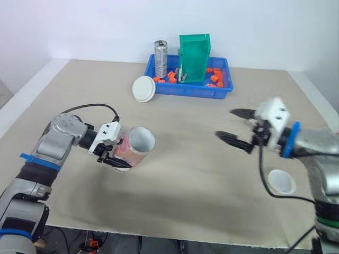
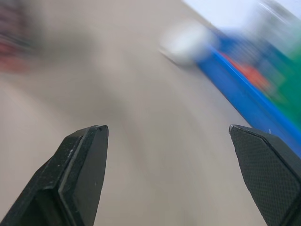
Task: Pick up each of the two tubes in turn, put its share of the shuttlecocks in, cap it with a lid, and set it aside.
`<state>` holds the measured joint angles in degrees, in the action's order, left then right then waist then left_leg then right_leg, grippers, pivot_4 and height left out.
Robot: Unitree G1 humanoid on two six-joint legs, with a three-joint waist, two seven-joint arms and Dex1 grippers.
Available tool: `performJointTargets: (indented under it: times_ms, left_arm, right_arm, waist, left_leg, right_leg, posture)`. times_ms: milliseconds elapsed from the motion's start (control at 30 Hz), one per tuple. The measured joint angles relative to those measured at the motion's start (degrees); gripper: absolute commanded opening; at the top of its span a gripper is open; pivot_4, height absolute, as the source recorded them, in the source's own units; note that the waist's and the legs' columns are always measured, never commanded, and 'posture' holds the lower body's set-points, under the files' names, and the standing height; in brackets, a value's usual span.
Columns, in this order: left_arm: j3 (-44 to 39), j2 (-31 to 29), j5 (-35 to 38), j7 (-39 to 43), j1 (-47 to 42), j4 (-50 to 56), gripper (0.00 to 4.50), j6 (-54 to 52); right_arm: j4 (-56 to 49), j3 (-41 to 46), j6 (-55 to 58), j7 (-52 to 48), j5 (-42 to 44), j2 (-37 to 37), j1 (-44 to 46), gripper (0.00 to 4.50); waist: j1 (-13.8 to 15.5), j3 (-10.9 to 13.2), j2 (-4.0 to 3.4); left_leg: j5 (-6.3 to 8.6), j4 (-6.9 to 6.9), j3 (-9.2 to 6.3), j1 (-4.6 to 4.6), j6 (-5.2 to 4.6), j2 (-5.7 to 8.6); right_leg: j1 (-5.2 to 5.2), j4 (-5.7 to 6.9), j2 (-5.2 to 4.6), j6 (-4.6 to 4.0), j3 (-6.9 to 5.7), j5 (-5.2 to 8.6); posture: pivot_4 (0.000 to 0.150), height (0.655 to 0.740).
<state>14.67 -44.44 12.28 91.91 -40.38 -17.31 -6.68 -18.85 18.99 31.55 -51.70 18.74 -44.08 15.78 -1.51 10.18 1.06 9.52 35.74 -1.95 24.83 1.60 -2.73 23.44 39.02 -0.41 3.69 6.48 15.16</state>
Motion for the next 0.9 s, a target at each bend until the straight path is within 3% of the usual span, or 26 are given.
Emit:
performJointTargets:
  times_ms: [133,300,600,900]
  left_arm:
    - [0.1,0.2,0.0,0.0,0.2,-0.1,2.87,0.0]
    - [0.3,0.2,-0.3,0.2,0.1,-0.1,2.87,0.0]
    - [0.3,0.3,-0.7,0.3,0.2,-0.1,2.87,0.0]
    - [0.3,0.5,-0.8,0.3,0.1,0.0,2.87,0.0]
  right_arm:
    - [2.0,11.0,0.1,4.3,-1.6,-0.7,-12.7,4.40]
    - [5.7,15.8,-0.1,5.7,-0.9,-0.7,-15.3,4.40]
    - [13.3,14.3,-0.8,7.1,-0.3,-0.5,-14.7,4.40]
    - [29.2,6.7,-3.2,8.6,-1.4,-0.5,-5.0,4.40]
  waist:
    - [0.0,0.0,0.02]
    - [-1.0,0.0,0.02]
    - [-1.2,0.0,0.01]
    - [-1.3,0.0,0.01]
  left_leg:
    - [0.01,0.03,0.04,-0.11,-0.01,0.00]
    - [-0.06,0.09,0.17,-0.22,-0.07,-0.01]
    - [-0.09,0.09,0.23,-0.23,-0.10,0.00]
    - [-0.10,0.06,0.23,-0.23,-0.10,0.00]
  right_leg:
    - [-0.12,0.00,0.00,0.00,0.04,0.02]
    - [-0.17,0.00,0.00,-0.18,0.18,-0.07]
    - [-0.17,-0.01,0.00,-0.18,0.24,-0.09]
    - [-0.17,-0.02,0.01,-0.16,0.25,-0.09]
  posture:
    - [0.150,0.7362]
    - [0.150,0.7362]
    - [0.150,0.7362]
    - [0.150,0.7362]
